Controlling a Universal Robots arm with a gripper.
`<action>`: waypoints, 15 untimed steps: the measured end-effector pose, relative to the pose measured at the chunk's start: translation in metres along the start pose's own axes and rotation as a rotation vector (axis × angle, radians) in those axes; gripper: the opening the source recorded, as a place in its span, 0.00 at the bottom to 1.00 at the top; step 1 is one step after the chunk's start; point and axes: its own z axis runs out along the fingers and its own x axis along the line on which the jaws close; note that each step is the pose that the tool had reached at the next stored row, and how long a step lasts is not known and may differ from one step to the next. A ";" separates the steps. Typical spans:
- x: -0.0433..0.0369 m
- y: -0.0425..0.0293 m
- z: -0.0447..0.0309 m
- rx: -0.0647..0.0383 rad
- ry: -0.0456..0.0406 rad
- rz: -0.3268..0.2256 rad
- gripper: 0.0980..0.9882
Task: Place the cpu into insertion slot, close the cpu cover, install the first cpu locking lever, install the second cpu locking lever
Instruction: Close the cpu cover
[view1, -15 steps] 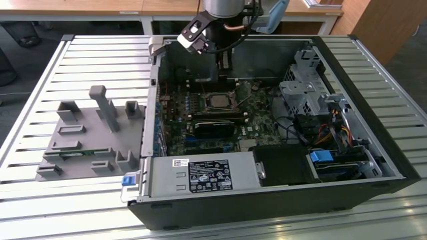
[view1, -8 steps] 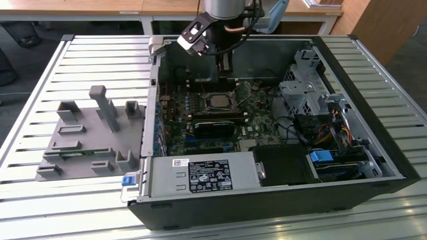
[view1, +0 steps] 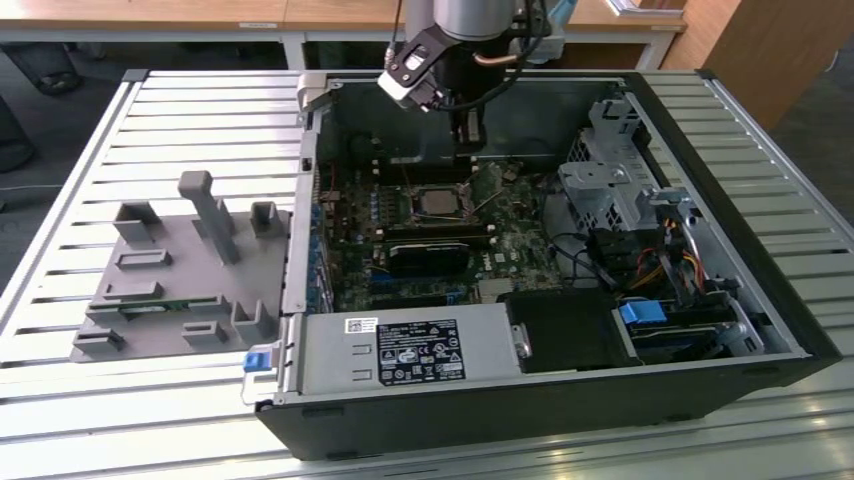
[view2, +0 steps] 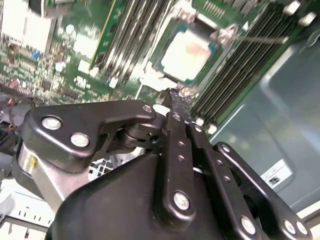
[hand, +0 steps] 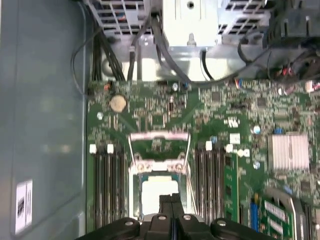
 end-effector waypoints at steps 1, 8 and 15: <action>0.0002 0.0041 0.0004 0.003 0.0000 0.000 0.01; 0.0010 0.0240 0.0041 0.008 0.0010 -0.023 0.01; 0.0037 0.0364 0.0111 0.012 0.0002 -0.026 0.01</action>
